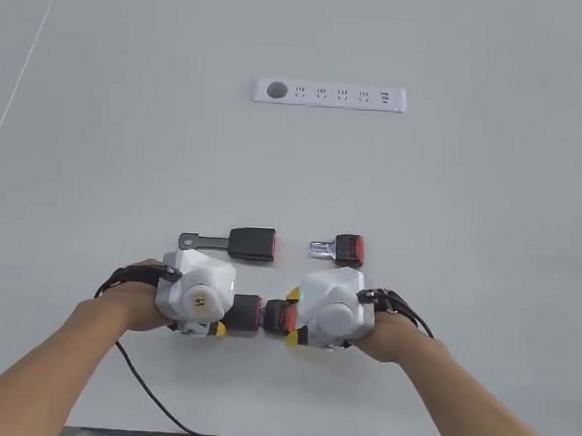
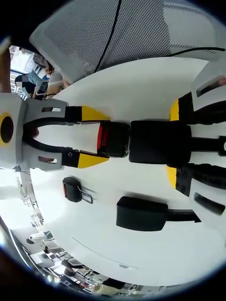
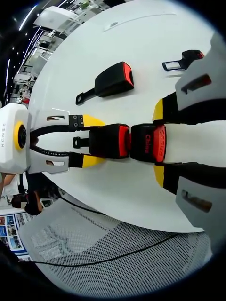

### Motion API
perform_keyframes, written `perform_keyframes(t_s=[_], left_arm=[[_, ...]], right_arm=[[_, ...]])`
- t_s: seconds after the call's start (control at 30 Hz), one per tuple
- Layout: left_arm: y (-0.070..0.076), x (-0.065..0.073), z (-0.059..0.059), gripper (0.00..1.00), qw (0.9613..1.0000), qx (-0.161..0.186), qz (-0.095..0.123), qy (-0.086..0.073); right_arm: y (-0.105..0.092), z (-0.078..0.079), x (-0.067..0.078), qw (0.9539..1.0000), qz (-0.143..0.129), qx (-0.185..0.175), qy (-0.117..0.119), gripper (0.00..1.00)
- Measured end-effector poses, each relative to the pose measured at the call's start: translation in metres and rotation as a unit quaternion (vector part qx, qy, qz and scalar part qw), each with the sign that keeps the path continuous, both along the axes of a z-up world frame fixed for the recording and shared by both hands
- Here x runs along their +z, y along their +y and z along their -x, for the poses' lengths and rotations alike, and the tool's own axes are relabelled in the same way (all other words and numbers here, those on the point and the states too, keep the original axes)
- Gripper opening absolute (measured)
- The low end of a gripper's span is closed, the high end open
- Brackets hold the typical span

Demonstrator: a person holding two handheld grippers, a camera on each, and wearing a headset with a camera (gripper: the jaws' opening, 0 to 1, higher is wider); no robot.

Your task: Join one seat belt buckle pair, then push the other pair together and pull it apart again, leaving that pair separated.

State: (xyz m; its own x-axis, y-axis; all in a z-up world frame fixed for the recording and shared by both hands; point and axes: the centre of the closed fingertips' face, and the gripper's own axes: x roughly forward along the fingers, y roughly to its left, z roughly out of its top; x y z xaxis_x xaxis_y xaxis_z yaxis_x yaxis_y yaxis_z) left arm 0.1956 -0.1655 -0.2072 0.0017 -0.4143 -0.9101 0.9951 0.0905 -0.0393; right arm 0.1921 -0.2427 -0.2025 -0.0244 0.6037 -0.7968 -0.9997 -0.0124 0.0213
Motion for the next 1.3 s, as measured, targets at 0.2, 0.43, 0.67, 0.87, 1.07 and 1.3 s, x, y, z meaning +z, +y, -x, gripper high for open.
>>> perform_keyframes(t_s=[0.2,0.43,0.67,0.87,1.07,1.3], left_arm=[[0.0000,0.0005,0.0015,0.31,1.0000,-0.006,-0.006,0.001],[0.0005,0.0011,0.0037,0.32,1.0000,-0.007,-0.002,0.005],[-0.0045,0.0021,0.0047,0.31,0.9999,-0.004,-0.007,0.006],[-0.0007,0.0038,0.0037,0.31,1.0000,-0.005,-0.001,0.007],[0.0014,0.0036,0.0064,0.31,0.9999,-0.015,0.006,0.006],[-0.0005,0.0041,0.0048,0.31,0.9999,-0.005,-0.002,0.012]], right_arm=[[-0.0029,0.0004,0.0016,1.0000,-0.005,-0.003,-0.002,0.28],[-0.0046,-0.0011,-0.0017,0.9999,-0.017,0.001,-0.004,0.27],[-0.0027,-0.0002,-0.0002,0.9998,-0.016,-0.001,-0.006,0.28],[-0.0051,-0.0013,-0.0033,0.9998,-0.019,-0.001,-0.005,0.27],[-0.0011,0.0027,-0.0003,0.9996,-0.026,0.008,-0.006,0.27],[-0.0001,0.0030,-0.0002,0.9999,-0.014,0.003,-0.006,0.27]])
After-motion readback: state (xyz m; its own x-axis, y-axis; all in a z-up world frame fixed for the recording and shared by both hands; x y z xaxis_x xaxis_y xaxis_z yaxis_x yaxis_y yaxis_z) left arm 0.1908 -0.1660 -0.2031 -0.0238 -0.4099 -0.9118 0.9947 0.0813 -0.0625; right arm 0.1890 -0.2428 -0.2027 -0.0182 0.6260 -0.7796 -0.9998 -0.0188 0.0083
